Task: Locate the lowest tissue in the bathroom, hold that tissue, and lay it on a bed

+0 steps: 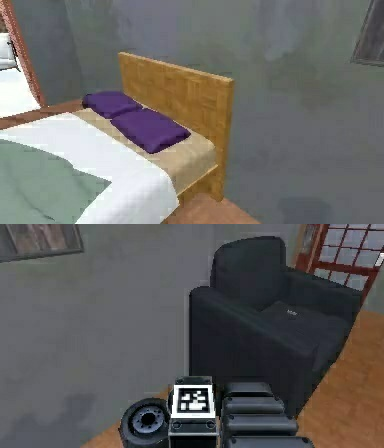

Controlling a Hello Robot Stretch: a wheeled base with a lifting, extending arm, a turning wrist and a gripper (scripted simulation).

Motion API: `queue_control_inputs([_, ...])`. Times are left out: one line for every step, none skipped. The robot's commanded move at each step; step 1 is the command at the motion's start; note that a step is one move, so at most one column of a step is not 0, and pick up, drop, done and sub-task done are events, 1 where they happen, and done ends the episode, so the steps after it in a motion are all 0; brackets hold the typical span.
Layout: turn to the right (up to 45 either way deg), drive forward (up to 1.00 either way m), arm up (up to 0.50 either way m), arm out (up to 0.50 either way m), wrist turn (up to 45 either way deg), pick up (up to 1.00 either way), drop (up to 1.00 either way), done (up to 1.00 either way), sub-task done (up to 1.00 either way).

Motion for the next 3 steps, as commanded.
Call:
queue_control_inputs([-42.0,0.0,0.0,0.0,0.0,0.0,0.0,0.0,0.0])
queue_control_inputs([0.0,0.45,0.0,0.0,0.0,0.0,0.0,0.0,0.0])
queue_control_inputs([-45.0,0.0,0.0,0.0,0.0,0.0,0.0,0.0,0.0])
